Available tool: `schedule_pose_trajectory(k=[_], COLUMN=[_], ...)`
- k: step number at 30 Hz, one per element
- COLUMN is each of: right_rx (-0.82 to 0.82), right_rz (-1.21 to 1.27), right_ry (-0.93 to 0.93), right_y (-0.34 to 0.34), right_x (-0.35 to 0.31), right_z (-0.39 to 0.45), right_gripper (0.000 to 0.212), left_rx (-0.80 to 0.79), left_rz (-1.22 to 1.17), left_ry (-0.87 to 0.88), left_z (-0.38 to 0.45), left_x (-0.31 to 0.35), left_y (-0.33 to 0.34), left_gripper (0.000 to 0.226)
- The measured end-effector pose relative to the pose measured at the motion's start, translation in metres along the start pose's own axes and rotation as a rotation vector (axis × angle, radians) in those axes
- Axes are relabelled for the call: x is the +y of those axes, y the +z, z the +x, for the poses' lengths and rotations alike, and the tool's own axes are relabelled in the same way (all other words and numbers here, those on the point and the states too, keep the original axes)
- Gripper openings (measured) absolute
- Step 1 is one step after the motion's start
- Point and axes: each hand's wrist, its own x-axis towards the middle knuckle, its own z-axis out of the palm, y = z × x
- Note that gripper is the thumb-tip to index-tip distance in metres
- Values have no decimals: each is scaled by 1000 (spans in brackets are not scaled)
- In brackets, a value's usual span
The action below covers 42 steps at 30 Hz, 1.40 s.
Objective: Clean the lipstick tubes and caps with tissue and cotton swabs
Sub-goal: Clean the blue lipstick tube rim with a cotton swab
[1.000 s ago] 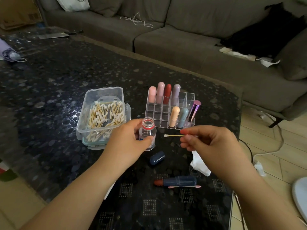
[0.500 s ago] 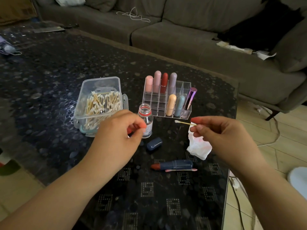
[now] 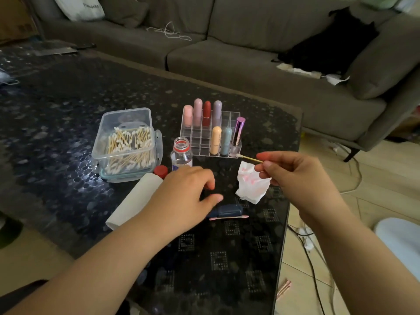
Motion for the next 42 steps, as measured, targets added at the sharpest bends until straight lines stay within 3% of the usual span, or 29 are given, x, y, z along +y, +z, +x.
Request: schedule_pose_trajectory(k=[6, 14, 16, 21, 25, 28, 32, 36, 42], right_rx=[12, 13, 23, 52, -67, -198, -350, -463, -446], right_rz=[2, 20, 48, 102, 198, 409, 546, 466, 494], right_ry=[16, 40, 53, 146, 245, 262, 206, 157, 122], right_y=[-7, -12, -10, 1, 12, 17, 20, 23, 29], right_x=[3, 9, 10, 10, 3, -5, -16, -19, -14], right_z=[4, 9, 10, 11, 7, 3, -3, -5, -1], right_gripper=[26, 26, 24, 19, 21, 23, 21, 24, 22], left_rx=[-183, -346, -328, -12, 171, 277, 254, 223, 193], left_rz=[174, 344, 359, 292, 306, 311, 317, 340, 254], left_ry=[97, 145, 164, 445, 575, 568, 531, 507, 451], left_z=[12, 21, 20, 11, 4, 1, -2, -1, 3], left_x=[13, 15, 17, 9, 3, 1, -7, -12, -12], left_y=[18, 30, 28, 17, 7, 0, -7, -8, -7], left_gripper=[36, 34, 34, 27, 20, 21, 25, 34, 40])
